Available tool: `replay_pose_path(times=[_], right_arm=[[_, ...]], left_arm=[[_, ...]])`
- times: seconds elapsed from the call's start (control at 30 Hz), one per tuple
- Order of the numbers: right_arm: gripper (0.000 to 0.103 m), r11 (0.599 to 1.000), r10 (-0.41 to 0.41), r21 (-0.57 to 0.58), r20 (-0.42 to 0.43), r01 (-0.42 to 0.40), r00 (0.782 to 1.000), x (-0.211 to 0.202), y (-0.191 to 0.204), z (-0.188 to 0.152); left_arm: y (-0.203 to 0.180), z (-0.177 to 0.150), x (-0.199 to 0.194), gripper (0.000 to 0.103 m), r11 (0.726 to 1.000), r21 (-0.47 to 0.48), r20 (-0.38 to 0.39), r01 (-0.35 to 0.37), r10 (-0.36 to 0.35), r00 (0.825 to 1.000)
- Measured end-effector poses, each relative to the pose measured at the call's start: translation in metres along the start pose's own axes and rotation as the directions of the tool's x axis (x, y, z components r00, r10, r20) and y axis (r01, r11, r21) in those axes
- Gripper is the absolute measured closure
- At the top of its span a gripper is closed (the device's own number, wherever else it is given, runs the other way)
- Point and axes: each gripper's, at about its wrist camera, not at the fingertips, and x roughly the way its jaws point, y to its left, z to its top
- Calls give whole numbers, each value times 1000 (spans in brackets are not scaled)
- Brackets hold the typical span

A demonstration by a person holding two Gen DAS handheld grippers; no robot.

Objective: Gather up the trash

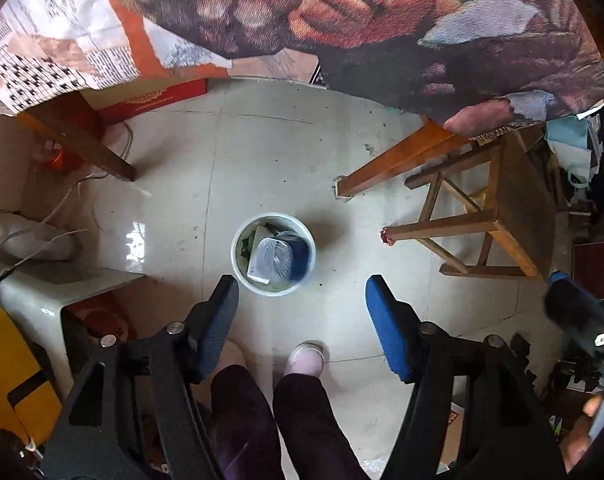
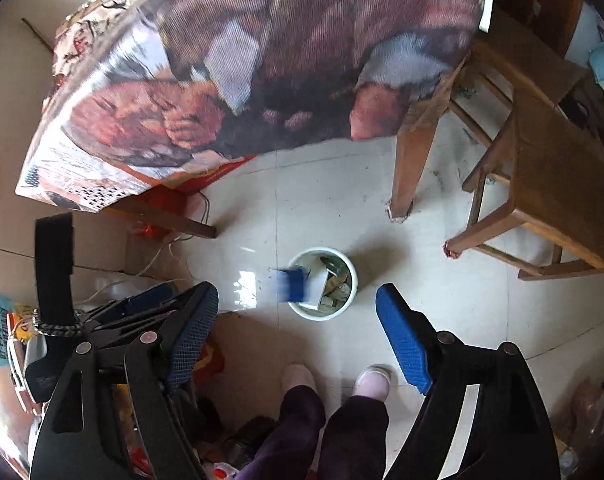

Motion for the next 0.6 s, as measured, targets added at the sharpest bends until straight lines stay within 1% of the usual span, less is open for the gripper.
replay_pose_path(times=[0.07,0.17,0.3,0.4,0.5,0.57,0.6], right_arm=[[24,1000,7,-15,14,-7,1000,-11,3,4],[24,999,17,-51,46,-15,999,-37,10,7],[24,993,34,-114,102,-22,994,-83,26,8],[24,989,41,-147,153,-18,987,-119,36,5],[24,984,47,-180,233,-5,971,-164,52,-2],[24,981,58,-196,284,-1,957,-193,60,-7],[24,980,61,-201,304,2,951,-203,64,-10]], left_arm=[[-4,-2,-17,38,1000,0,20,-23,23,1000],[-10,-7,-45,38,999,-10,51,-32,33,998],[-18,-20,-102,38,999,-20,124,-45,47,991],[-27,-32,-149,38,999,-19,187,-39,42,982],[-35,-45,-201,38,1000,-1,262,-20,19,965],[-38,-53,-236,38,1000,20,318,-12,5,948],[-40,-57,-256,38,999,35,351,-10,-3,936]])
